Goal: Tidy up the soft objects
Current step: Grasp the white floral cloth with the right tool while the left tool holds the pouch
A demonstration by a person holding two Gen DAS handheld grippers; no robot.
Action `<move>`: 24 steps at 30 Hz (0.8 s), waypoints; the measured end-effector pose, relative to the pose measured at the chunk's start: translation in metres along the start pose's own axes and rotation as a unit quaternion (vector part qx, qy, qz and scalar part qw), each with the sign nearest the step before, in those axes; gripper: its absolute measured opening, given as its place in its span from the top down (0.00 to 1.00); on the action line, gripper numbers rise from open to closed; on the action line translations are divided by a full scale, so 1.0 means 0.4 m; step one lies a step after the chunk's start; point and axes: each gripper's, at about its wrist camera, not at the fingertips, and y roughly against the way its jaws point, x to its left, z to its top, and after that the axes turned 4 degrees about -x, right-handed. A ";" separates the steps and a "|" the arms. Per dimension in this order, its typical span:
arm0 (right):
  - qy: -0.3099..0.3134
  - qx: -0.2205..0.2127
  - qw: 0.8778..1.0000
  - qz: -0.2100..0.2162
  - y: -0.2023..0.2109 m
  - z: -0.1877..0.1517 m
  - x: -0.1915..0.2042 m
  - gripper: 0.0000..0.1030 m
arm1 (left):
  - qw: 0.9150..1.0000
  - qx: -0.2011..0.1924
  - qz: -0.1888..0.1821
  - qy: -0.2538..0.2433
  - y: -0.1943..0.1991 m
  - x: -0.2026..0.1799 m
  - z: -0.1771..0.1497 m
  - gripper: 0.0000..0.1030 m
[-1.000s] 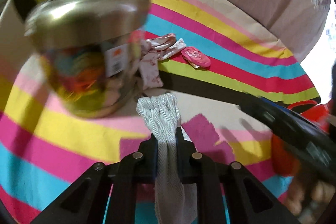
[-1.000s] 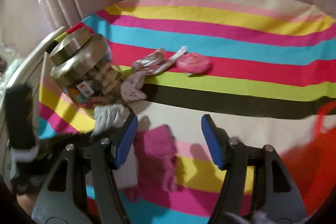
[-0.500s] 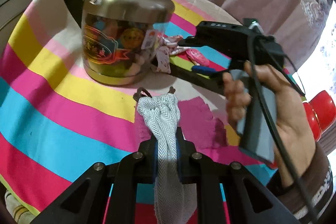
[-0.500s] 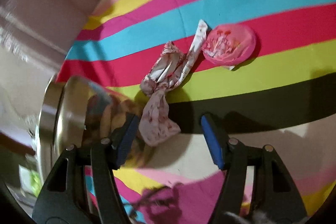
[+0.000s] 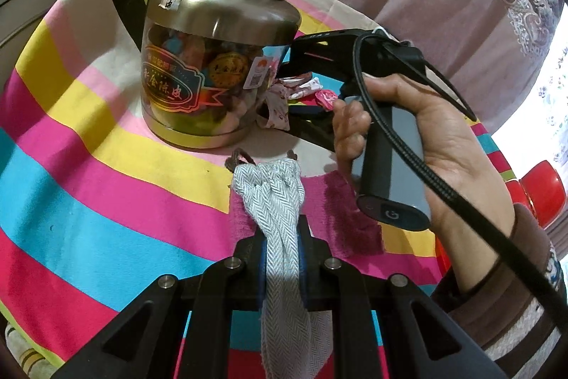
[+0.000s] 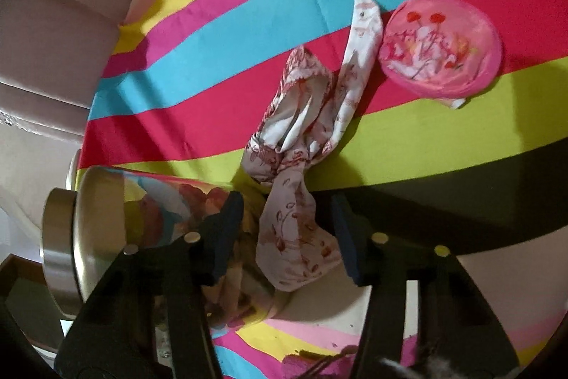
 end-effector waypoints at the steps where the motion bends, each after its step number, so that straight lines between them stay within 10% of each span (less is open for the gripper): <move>1: -0.004 0.003 1.000 -0.001 -0.005 0.000 -0.004 0.53 | 1.000 0.000 0.000 0.001 -0.001 0.001 -0.001 0.86; 8: 0.002 -0.001 1.000 -0.013 -0.020 -0.005 -0.019 0.92 | 1.000 -0.004 0.003 0.001 0.001 0.001 0.000 0.86; 24: 0.136 -0.100 0.984 -0.050 0.283 -0.181 0.004 0.94 | 0.999 -0.032 0.012 0.005 0.038 0.013 -0.006 0.86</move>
